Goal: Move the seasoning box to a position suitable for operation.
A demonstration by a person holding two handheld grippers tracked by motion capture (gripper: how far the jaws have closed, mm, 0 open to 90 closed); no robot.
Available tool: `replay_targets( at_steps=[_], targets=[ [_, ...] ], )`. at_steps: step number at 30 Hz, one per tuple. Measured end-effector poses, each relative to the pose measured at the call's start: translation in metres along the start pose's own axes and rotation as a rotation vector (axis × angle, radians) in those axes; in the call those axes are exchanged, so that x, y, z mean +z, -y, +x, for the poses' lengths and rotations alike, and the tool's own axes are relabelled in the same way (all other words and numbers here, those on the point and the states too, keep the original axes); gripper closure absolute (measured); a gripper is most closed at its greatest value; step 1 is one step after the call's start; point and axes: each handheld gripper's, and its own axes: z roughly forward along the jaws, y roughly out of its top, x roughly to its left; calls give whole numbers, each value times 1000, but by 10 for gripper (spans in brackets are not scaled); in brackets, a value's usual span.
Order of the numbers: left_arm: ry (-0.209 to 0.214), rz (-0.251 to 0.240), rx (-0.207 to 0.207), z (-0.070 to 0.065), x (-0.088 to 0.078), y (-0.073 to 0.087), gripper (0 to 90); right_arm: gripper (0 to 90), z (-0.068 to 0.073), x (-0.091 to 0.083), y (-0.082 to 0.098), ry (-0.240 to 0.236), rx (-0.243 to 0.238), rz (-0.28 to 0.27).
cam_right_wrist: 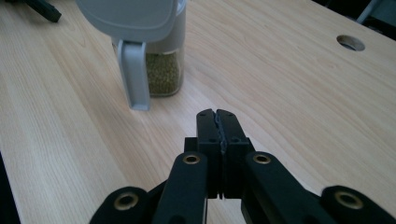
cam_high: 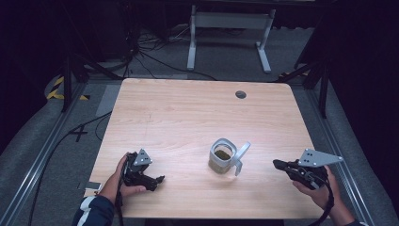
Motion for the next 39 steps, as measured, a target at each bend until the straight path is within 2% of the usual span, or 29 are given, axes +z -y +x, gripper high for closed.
replay_targets(
  at_steps=[7, 15, 39],
  targets=[
    [-1, -5, 1, 0, 0, 0, 1, 895, 8, 10, -23, -23, -39, -29],
    [-3, -7, 0, 0, 1, 0, 1, 895, 20, 25, -42, -51, -80, -38],
    [-2, -9, -2, 0, 1, 0, 1, 895, 28, 38, -59, -66, -118, -57]
  ],
)
